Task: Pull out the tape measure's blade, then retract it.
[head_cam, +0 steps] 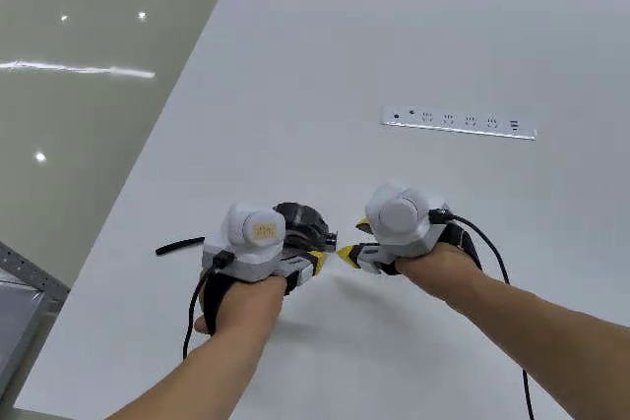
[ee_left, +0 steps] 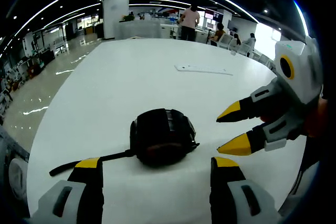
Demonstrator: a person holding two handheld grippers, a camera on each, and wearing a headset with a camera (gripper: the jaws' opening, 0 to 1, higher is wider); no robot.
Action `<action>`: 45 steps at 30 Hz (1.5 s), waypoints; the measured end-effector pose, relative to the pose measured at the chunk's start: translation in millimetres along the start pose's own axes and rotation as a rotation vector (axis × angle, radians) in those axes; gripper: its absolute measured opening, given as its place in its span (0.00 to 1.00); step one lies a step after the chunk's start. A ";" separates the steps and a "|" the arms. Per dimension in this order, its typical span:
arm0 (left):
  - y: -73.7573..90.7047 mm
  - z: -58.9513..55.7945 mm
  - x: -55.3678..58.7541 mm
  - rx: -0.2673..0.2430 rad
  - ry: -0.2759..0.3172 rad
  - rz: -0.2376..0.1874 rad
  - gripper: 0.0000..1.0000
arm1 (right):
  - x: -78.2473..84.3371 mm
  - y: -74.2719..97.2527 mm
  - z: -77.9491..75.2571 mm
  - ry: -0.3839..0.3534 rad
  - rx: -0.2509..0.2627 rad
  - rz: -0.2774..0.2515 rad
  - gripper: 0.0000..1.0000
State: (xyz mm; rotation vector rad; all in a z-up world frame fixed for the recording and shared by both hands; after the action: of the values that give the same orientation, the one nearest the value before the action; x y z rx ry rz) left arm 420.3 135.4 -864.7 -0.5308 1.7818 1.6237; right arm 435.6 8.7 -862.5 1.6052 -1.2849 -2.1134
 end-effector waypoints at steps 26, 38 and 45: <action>35.4 -4.3 17.1 0.046 -0.032 -0.016 0.86 | 10.2 60.4 29.8 -0.235 0.160 -0.085 0.48; 61.0 -4.9 24.0 0.063 -0.042 -0.040 0.89 | 18.7 82.1 50.9 -0.293 0.195 -0.113 0.54; 77.6 -6.4 25.8 0.061 -0.035 -0.051 0.91 | 16.8 100.3 61.9 -0.337 0.209 -0.164 0.58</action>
State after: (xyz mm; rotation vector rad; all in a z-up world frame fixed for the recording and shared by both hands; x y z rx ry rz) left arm 347.7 143.9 -827.5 -0.5126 1.7724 1.5298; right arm 342.5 -30.3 -799.3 1.5215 -1.5694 -2.5086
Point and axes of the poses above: the centre of the closed fingertips' face, and the gripper's own axes: y roughly backward along the fingers, z roughly to its left, x roughly out of its underside, the point moved 3 cm from there along y, roughly backward along the fingers, and after that the axes turned 4 degrees about -x, right-handed, at the moved point
